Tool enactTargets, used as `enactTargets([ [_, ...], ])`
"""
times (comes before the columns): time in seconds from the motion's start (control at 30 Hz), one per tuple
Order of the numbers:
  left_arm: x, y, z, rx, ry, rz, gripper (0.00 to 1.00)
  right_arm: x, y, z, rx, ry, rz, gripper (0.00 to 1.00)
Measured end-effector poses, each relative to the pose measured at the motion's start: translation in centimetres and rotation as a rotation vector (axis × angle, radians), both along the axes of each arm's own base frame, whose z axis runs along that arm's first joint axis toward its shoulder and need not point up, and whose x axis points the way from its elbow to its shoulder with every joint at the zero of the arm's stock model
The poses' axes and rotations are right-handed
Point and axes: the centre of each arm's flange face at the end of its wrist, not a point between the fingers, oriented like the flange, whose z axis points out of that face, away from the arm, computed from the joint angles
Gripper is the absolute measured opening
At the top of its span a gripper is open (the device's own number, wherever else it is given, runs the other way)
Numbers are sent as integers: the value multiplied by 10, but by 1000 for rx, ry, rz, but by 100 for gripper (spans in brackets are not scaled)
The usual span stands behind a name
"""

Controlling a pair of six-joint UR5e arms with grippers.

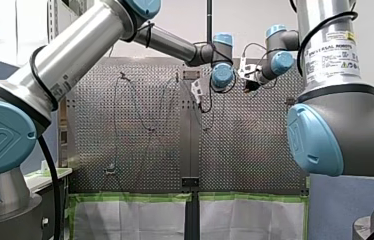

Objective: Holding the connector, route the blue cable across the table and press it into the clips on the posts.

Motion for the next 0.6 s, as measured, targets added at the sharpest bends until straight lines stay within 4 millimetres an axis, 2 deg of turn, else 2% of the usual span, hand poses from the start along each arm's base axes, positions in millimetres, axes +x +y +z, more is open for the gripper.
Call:
enactTargets([
  [0.1, -4, 2, 14, -12, -12, 0, 0, -3, 3, 10, -9, -4, 4, 0],
  [0.27, -7, 4, 24, -23, -22, 0, 0, -6, 7, 30, -30, -22, 17, 0],
  [0.4, -5, 6, 26, -28, -25, 3, 0, -7, 6, 44, -44, -42, 37, 0],
  [0.6, 5, 10, 28, -38, -43, 3, 0, -7, 4, 53, -51, -60, 59, 0],
])
